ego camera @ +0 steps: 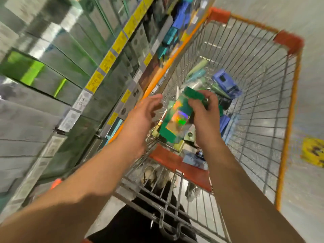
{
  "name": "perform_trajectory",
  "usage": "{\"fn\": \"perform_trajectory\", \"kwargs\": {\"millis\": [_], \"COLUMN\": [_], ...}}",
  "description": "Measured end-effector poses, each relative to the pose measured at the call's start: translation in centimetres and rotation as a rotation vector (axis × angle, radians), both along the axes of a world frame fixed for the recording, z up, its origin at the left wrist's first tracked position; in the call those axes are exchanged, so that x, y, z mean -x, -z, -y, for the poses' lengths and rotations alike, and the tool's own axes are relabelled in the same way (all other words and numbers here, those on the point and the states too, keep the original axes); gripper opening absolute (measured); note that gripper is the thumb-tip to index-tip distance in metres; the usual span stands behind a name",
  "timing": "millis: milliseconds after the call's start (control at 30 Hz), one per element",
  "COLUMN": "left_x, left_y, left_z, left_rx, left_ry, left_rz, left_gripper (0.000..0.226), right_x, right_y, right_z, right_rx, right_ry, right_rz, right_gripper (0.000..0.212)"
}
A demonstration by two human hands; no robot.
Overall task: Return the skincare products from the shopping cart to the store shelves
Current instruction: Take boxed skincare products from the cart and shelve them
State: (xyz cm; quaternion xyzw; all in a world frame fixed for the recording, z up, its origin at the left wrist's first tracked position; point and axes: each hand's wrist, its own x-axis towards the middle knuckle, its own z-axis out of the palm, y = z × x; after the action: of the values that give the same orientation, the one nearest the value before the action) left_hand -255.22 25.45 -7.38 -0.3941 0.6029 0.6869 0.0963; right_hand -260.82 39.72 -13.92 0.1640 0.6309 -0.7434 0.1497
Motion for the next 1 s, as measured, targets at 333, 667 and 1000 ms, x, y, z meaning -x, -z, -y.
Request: {"fn": "perform_trajectory", "kwargs": {"millis": [333, 667, 1000], "left_x": [-4.4, -12.6, -25.1], "left_y": [-9.5, -16.1, -22.9], "left_z": [0.6, 8.9, 20.7], "left_rx": [-0.18, -0.188, 0.034], "left_ry": [0.055, -0.097, -0.497], "left_rz": [-0.255, -0.58, -0.756], "left_gripper": [0.029, 0.07, 0.063], "right_x": [-1.3, -5.9, -16.3], "right_y": [-15.0, -23.3, -27.6], "right_z": [3.5, 12.5, 24.0], "right_rx": [0.069, 0.32, 0.506], "right_ry": [-0.165, -0.26, -0.554], "right_rz": [-0.302, -0.373, -0.385], "right_gripper": [0.023, 0.025, 0.026]}}
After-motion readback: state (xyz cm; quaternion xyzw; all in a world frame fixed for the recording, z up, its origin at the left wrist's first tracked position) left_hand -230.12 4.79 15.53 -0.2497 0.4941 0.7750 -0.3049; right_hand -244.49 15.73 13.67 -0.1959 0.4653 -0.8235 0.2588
